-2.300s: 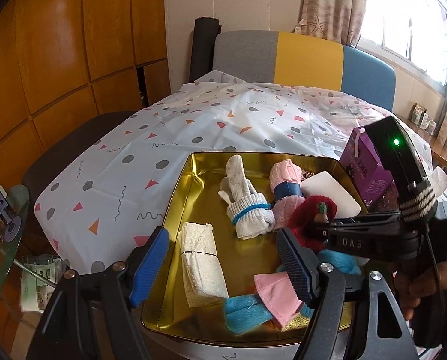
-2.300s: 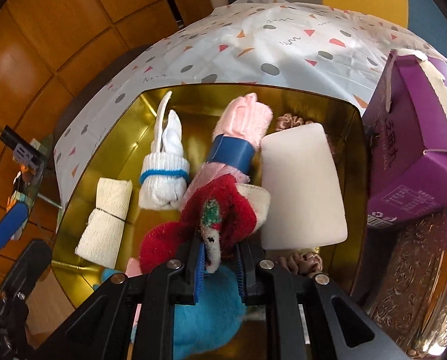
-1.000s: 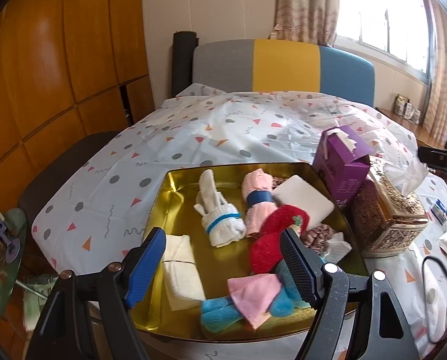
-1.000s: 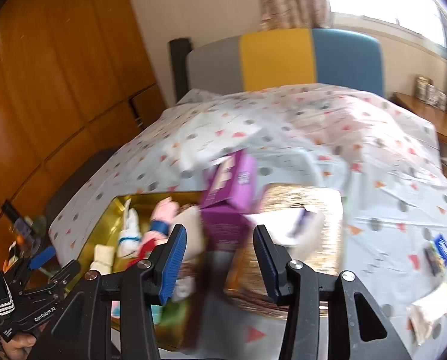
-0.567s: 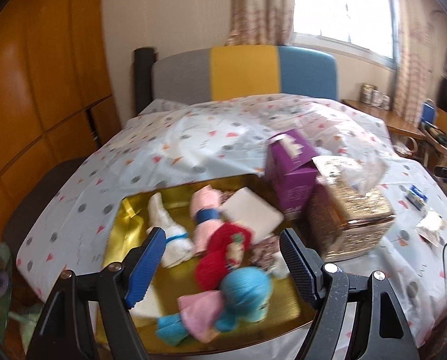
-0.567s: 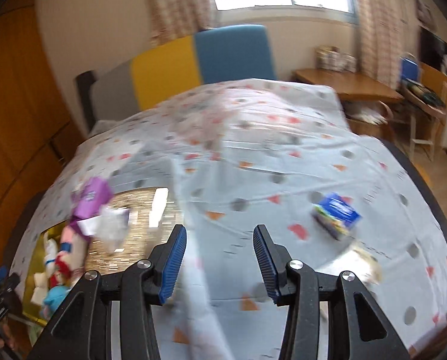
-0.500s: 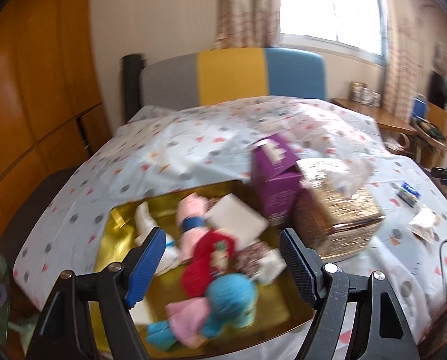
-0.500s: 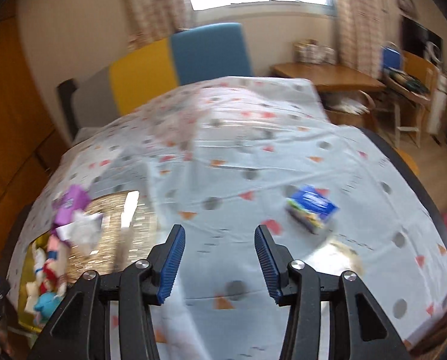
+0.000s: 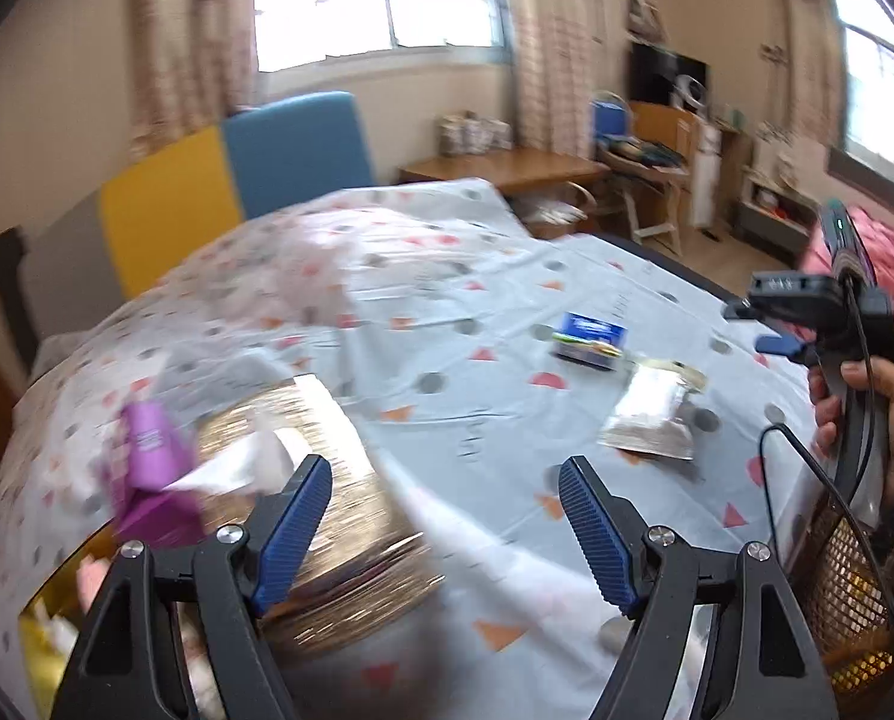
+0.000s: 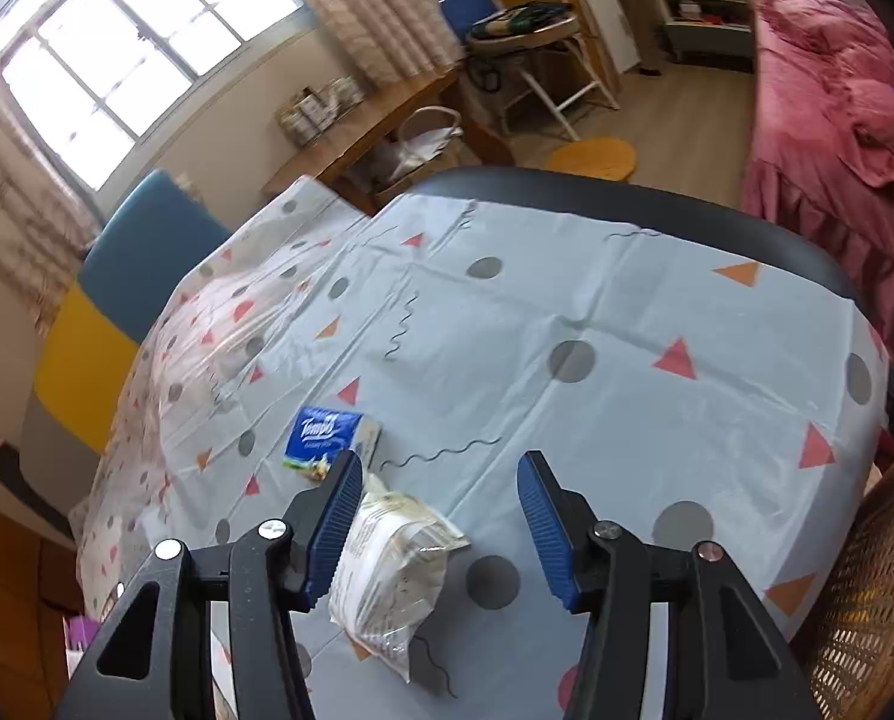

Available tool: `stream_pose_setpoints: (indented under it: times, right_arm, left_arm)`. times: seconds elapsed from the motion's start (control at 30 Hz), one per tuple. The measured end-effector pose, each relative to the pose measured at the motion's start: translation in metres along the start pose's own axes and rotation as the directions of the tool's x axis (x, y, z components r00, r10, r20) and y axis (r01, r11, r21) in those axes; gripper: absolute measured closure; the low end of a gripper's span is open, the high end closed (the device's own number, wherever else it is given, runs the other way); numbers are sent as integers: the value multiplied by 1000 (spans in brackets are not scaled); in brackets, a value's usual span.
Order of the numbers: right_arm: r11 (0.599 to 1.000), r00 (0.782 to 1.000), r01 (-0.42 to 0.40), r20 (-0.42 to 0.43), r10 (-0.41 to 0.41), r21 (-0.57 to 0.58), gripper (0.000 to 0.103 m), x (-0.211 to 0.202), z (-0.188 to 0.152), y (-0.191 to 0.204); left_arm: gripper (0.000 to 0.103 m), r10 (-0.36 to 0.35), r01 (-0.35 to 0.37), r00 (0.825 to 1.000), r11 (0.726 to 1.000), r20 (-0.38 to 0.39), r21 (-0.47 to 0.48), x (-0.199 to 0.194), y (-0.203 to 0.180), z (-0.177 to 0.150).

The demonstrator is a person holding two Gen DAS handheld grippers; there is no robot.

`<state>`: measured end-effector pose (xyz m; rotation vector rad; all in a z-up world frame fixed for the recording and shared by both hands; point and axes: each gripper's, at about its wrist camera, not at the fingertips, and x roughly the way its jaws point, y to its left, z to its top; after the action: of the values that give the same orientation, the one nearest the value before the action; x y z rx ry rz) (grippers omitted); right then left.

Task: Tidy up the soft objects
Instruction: 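Move both grippers back to the white packet and Tempo tissue pack, then grasp the white wrapped packet with the left gripper while the right gripper grasps the Tempo pack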

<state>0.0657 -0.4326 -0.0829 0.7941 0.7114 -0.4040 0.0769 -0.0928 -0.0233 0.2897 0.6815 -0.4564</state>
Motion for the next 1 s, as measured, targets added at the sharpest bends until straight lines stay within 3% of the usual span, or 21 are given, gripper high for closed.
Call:
stream_pose_setpoints:
  times: [0.07, 0.13, 0.3, 0.57, 0.67, 0.73, 0.77, 0.8, 0.83, 0.87, 0.9, 1.0]
  right_arm:
    - [999, 1000, -17, -8, 17, 28, 48, 1, 1, -3]
    - [999, 1000, -24, -12, 25, 38, 48, 2, 1, -4]
    - [997, 998, -52, -17, 54, 62, 48, 4, 3, -5]
    - [990, 993, -89, -70, 97, 107, 48, 13, 2, -11]
    - [990, 992, -92, -71, 100, 107, 48, 14, 2, -10]
    - [989, 992, -93, -75, 101, 114, 48, 15, 2, -11]
    - [989, 992, -93, -79, 102, 115, 48, 16, 2, -11]
    - [989, 991, -93, -85, 103, 114, 48, 18, 2, -11]
    - [989, 991, -93, -90, 103, 114, 48, 19, 1, -11]
    - [989, 990, -90, -94, 101, 114, 48, 19, 1, -12]
    - [990, 991, -85, -97, 96, 112, 48, 20, 1, -12]
    - [991, 990, -80, -105, 91, 109, 48, 21, 1, -12]
  left_arm:
    - [22, -81, 82, 996, 996, -39, 28, 29, -23, 9]
    - [10, -132, 136, 987, 990, -88, 41, 54, -45, 15]
    - [9, -228, 244, 959, 966, -168, 80, 108, -90, 27]
    - [9, -286, 328, 919, 937, -272, 123, 172, -134, 40]
    - [11, -275, 326, 913, 936, -300, 134, 192, -147, 40]
    - [19, -275, 328, 906, 937, -323, 124, 207, -151, 38]
    - [31, -290, 344, 893, 933, -343, 108, 211, -152, 37]
    - [37, -295, 346, 892, 933, -343, 96, 213, -152, 36]
    - [40, -285, 329, 903, 940, -321, 90, 210, -151, 36]
    - [48, -301, 338, 899, 939, -319, 67, 209, -148, 36]
    - [50, -321, 349, 894, 937, -313, 35, 205, -142, 35]
    - [52, -290, 303, 912, 953, -290, -1, 188, -125, 23]
